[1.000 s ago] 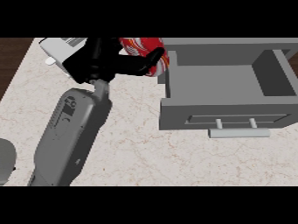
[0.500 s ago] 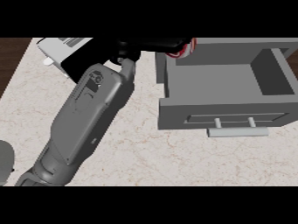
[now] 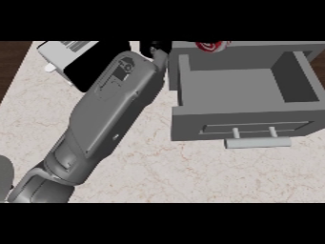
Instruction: Pick up the can, place it into the drawer and close the drawer
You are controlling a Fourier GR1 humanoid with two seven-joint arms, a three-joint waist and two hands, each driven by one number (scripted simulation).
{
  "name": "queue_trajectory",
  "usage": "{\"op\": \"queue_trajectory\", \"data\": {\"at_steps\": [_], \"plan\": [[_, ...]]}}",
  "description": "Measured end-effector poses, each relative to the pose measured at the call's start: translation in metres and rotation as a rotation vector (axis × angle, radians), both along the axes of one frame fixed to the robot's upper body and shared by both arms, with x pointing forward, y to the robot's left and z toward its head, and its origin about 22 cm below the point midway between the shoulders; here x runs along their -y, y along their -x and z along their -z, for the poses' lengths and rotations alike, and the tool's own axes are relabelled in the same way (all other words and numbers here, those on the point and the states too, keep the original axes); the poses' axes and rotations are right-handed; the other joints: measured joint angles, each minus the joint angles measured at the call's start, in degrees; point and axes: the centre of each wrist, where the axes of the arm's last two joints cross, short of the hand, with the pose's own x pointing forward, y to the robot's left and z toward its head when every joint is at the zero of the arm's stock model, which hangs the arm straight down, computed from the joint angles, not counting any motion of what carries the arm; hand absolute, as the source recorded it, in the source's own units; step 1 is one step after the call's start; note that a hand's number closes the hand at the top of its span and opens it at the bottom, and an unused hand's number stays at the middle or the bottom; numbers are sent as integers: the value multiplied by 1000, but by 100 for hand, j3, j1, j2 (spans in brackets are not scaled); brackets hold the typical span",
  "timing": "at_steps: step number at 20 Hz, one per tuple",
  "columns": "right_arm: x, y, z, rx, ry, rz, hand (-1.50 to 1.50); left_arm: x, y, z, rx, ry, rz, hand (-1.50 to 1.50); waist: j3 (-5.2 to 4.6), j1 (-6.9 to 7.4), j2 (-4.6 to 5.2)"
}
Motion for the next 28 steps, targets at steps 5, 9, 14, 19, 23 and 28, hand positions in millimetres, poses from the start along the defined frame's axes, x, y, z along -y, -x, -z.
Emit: {"op": "queue_trajectory", "data": {"at_steps": [5, 9, 14, 19, 23, 28], "plan": [[0, -2, 6, -2, -1, -2, -150, 19, 0, -10, -11, -12, 4, 150, 1, -51, 6], [-1, -4, 1, 3, 1, -9, -150, 28, -1, -7, -20, -24, 4, 150, 3, -108, 19], [-4, -6, -2, 8, 1, -17, -150, 33, -7, -3, -38, -51, -11, 150, 5, -162, 37], [-7, -13, -3, 15, 1, -22, -150, 34, -10, 7, -62, -63, -19, 150, 5, -193, 47], [-8, -14, -1, 16, 2, -29, -150, 37, -9, 15, -67, -93, -45, 150, 7, -245, 54], [-6, -16, -4, 17, 6, -31, -150, 37, -9, 27, -80, -133, -81, -150, 8, -286, 64]]}}
